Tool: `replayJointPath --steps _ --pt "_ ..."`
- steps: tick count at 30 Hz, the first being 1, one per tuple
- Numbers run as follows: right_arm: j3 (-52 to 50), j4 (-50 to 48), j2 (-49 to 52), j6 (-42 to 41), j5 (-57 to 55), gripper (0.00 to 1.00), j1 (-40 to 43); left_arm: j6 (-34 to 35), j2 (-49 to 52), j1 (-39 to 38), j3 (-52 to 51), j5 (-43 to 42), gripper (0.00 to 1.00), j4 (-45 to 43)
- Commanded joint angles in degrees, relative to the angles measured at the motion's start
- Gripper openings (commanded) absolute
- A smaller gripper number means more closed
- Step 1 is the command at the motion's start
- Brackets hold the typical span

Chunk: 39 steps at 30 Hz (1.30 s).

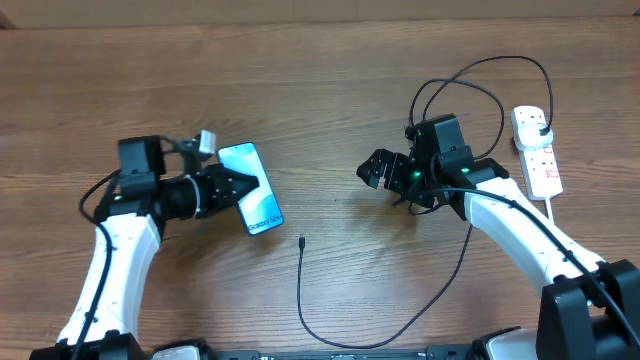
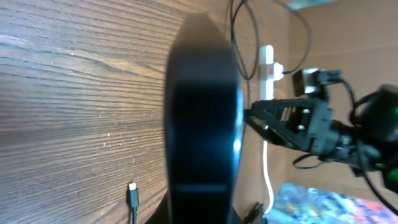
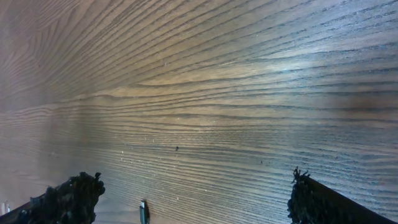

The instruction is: Plug charger to phone and switch on socket

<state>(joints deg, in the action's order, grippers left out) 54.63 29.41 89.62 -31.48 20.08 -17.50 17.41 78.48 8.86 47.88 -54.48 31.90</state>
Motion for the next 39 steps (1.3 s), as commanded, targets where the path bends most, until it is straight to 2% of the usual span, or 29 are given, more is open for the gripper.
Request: replayJointPath --steps 1,5,12,19,31,39 --pt "0.11 -0.37 0.09 0.48 -0.57 1.00 0.15 -6.99 -1.68 3.08 -1.40 -9.03 0.05 1.16" --pt "0.11 -0.37 0.09 0.48 -0.57 1.00 0.15 -10.64 -1.68 5.07 -3.52 -13.20 0.04 0.83" --pt "0.11 -0.35 0.09 0.48 -0.57 1.00 0.15 -10.58 -1.66 5.38 -4.26 -12.11 0.04 0.81" --pt "0.11 -0.37 0.09 0.48 -0.57 1.00 0.15 -10.58 -1.66 5.35 -4.28 -6.12 0.04 1.29" --pt "0.11 -0.35 0.09 0.48 -0.57 1.00 0.15 -8.70 -1.66 5.35 -4.28 -6.14 0.04 1.79" --pt "0.11 -0.37 0.09 0.48 -0.57 1.00 0.15 -13.20 -1.66 5.35 -4.28 -6.16 0.04 1.92"
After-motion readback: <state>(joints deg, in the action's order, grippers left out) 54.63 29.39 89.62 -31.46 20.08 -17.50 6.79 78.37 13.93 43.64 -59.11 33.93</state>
